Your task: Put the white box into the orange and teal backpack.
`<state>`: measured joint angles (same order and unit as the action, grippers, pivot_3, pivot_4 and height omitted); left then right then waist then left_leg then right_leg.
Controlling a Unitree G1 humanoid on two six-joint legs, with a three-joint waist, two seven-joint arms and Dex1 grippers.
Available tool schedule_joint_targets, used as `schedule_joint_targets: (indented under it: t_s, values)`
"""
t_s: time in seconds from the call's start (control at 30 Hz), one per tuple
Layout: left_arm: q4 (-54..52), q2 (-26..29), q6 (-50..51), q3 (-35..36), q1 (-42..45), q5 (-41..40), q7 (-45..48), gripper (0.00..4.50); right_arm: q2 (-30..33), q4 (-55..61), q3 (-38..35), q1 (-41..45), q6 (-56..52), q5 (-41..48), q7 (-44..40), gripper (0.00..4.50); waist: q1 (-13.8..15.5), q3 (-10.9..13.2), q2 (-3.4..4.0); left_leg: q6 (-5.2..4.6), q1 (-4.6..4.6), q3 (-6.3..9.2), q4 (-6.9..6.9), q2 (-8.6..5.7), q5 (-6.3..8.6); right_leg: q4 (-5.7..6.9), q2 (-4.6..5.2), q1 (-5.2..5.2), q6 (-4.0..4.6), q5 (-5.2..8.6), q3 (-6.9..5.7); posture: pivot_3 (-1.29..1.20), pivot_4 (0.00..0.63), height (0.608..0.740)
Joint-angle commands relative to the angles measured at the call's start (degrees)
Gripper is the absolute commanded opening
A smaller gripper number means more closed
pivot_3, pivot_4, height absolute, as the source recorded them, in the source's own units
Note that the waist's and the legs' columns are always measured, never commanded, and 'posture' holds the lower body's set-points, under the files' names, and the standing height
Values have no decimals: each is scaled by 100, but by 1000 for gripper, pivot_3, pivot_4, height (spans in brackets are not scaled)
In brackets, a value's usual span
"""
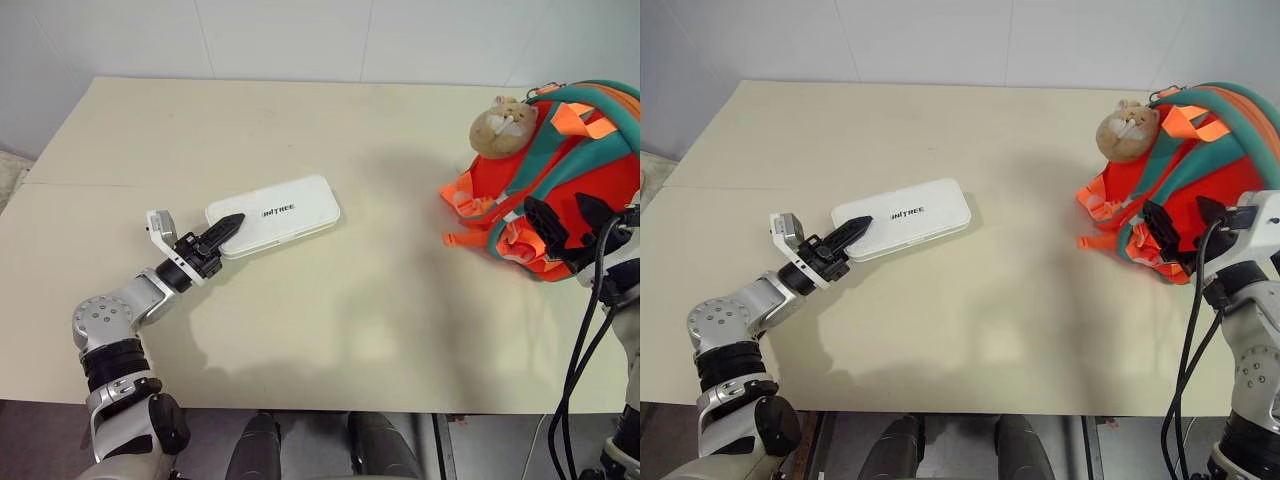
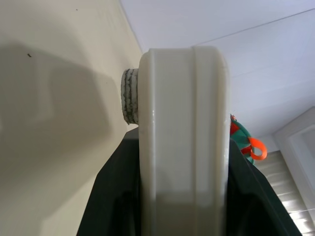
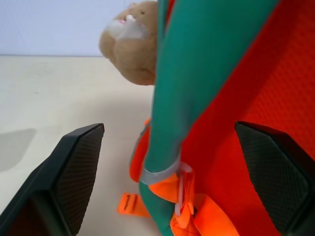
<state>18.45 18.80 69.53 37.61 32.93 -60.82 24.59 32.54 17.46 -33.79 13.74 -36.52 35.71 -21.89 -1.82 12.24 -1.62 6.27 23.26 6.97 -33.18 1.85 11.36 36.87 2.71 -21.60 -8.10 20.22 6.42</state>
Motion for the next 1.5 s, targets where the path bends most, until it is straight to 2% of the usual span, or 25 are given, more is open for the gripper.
schedule_joint_targets:
  t_s: [0.03, 0.4, 0.5, 0.87, 1.17, 1.5]
  values:
    - [-184, 61, 41, 49, 79, -329, 41, 1357, -11, -308, 222, 357, 345, -48, -103, 4500, -12, 0, 1, 0, -1, 0, 0, 0, 0, 1, 0, 0, 0, 0, 0, 0, 150, 740]
    - [-496, 150, 128, 126, -144, -583, -244, 1357, -231, -2438, 1046, 1782, 1741, -825, -250, 4500, -9, 1, 3, 0, 0, 2, 9, 1, -1, 0, 0, -2, 0, 0, 0, 0, 150, 740]
    - [-639, 164, 147, 182, -272, -711, -347, 1357, -322, -2556, 1019, 1854, 2037, -851, -231, 3879, 2, 1, 2, 1, 1, 2, 12, 1, 0, -3, 0, -3, -1, 3, 0, 0, 150, 740]
    - [-708, 339, 78, 167, -452, -991, -549, 1356, -405, -2411, 1100, 1872, 2082, -790, -234, 93, -17, 2, 3, 5, 1, 2, 5, 1, -1, 3, -1, -3, -2, 4, 0, 0, 150, 740]
    - [-195, 834, -349, 122, -159, -733, -338, 1356, -671, -1055, 1607, 1712, 911, 132, -556, 0, -88, 2, 4, 5, 2, 2, 9, 2, -2, 3, 0, -4, -2, 4, 0, 0, 150, 740]
    - [315, 1209, -626, -32, 200, -459, -55, 1356, -684, 73, 1873, 2271, -230, 1393, -639, 0, -146, 3, 5, 5, 4, 3, 21, 3, -1, 0, 0, -14, 2, 6, 0, 0, 150, 740]
